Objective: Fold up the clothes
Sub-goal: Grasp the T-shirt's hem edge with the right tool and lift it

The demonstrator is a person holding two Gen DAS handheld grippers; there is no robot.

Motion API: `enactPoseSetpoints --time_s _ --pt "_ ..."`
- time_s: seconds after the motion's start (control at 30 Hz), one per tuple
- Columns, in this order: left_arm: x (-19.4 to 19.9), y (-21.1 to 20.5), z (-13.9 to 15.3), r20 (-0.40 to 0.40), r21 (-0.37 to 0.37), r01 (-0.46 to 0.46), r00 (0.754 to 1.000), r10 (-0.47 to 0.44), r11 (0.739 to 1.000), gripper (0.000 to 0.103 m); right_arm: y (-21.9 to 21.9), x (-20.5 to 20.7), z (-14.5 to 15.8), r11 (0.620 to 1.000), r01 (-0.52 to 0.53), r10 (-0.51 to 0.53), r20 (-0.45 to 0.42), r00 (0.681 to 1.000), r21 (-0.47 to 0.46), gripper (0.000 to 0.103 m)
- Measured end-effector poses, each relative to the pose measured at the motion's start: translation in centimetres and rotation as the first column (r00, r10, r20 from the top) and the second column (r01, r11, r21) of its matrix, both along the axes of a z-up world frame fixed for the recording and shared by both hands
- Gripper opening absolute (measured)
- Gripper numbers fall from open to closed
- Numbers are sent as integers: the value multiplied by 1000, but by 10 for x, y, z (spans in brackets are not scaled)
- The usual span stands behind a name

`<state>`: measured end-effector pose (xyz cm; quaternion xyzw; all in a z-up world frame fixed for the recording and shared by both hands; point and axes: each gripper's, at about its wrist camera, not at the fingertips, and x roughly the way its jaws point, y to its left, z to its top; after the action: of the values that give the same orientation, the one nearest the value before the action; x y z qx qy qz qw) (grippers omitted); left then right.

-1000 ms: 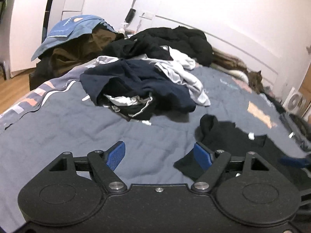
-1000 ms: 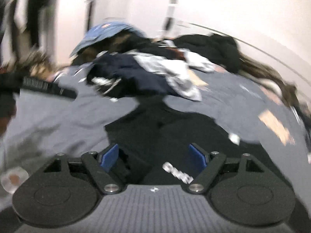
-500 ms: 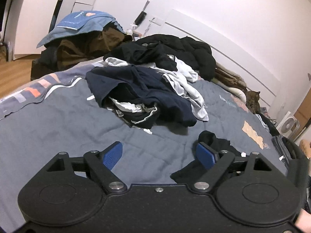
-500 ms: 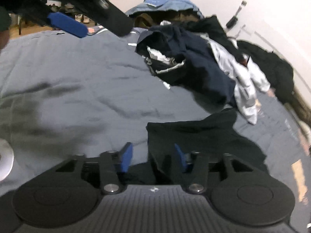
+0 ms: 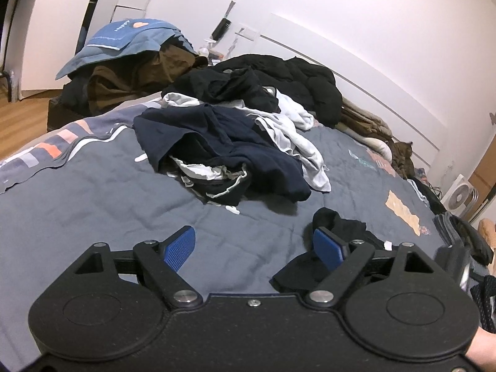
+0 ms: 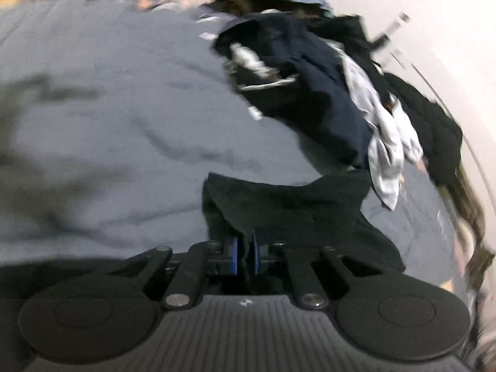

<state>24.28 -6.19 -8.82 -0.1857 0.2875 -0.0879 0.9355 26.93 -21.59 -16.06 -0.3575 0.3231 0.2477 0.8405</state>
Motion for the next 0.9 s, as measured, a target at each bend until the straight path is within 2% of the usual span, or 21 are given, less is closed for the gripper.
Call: enactPoseSetpoints --time_s 0.07,0.1,0.13,0.17,0.2,0.23,0.3,0.33,0.4,0.47,0.6,0.73,0.8,0.83,0.87,0.9 --pt "1 0 0 -2 0 -3 1000 3 1000 83 -17 8 15 985 93 -86 -48 995 148 6" --pt "1 -1 0 -3 2 -1 1000 1 1000 83 -27 12 22 964 144 -130 -77 989 225 6" --pt "1 -2 0 -3 5 2 1000 -2 1000 83 -42 16 31 921 211 -178 -129 976 327 6" --pt "1 -4 0 -4 8 5 1000 -5 1000 83 -60 21 39 855 284 -217 -197 956 435 6" --pt "1 -6 0 -4 12 10 1000 -10 1000 83 -82 25 44 758 362 -249 -273 929 543 6" --pt "1 -8 0 -5 17 17 1000 -17 1000 83 -103 28 47 643 436 -267 -349 898 630 6" --pt "1 -13 -1 -7 31 32 999 -32 999 83 -145 27 42 396 545 -269 -474 838 739 6" --pt "1 -16 -2 -8 42 42 999 -41 998 83 -164 26 38 272 587 -259 -529 808 762 6" --pt "-1 -28 -5 -4 101 79 997 -79 992 83 -186 21 26 153 637 -273 -588 762 755 6" --pt "-3 -43 -8 -2 183 125 992 -127 975 83 -195 16 17 191 671 -355 -587 728 716 9" --pt "-11 -76 -18 -4 341 234 969 -248 910 83 -204 9 2 293 715 -495 -539 681 634 10" --pt "-25 -103 -28 -9 481 321 932 -361 816 83 -215 4 2 317 712 -525 -509 682 627 16" --pt "-30 -113 -33 -19 514 357 914 -406 780 83 -222 6 8 316 693 -526 -488 697 648 25" --pt "-31 -116 -35 -22 522 372 905 -424 767 83 -224 6 12 320 688 -531 -478 700 652 33" --pt "-32 -120 -37 -23 532 385 897 -442 754 83 -224 9 14 331 678 -523 -471 710 656 41" --pt "-35 -123 -39 -22 545 397 887 -461 738 83 -225 12 16 342 669 -515 -464 721 660 45"
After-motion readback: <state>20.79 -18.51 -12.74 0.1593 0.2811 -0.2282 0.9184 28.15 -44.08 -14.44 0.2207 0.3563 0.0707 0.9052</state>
